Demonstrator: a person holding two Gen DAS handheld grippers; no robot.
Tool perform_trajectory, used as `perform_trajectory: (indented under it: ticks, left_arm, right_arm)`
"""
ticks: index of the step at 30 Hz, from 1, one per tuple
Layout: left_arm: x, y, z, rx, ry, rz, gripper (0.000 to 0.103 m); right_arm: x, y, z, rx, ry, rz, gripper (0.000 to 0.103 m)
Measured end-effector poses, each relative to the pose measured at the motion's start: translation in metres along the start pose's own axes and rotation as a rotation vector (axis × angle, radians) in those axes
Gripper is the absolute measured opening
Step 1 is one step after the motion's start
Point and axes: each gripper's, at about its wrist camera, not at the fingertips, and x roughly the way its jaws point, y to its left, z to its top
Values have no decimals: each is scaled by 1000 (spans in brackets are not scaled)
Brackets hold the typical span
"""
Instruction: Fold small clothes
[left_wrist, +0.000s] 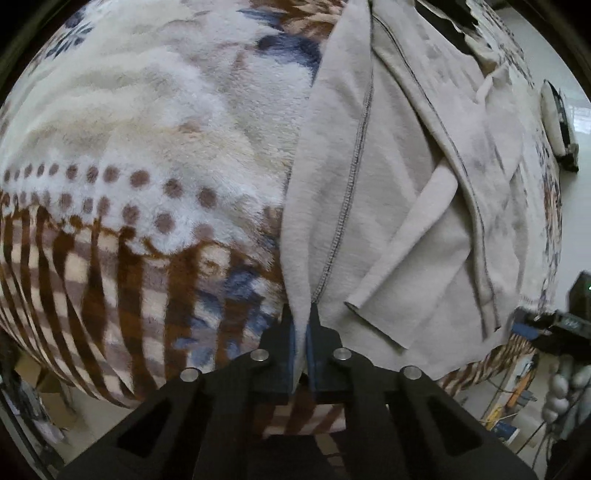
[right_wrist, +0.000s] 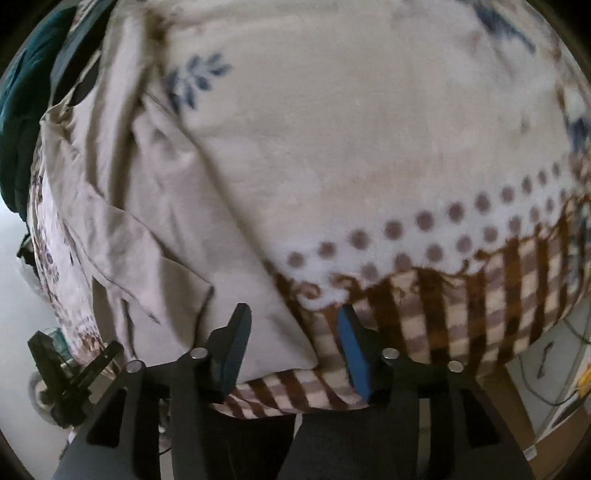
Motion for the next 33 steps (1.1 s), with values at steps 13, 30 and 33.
perform_trajectory:
  ticks: [13, 30, 33]
  left_arm:
    - [-69, 38, 66, -335, -25, -399, 2]
    - [-54, 30, 144, -230, -228, -321, 65]
    - [-31, 10, 156, -131, -199, -242, 65]
  right_arm:
    - [-52, 36, 22, -13, -21, 224, 5]
    - [-98, 48, 117, -101, -229, 145, 50]
    - [-79, 52, 124, -148, -226, 99, 50]
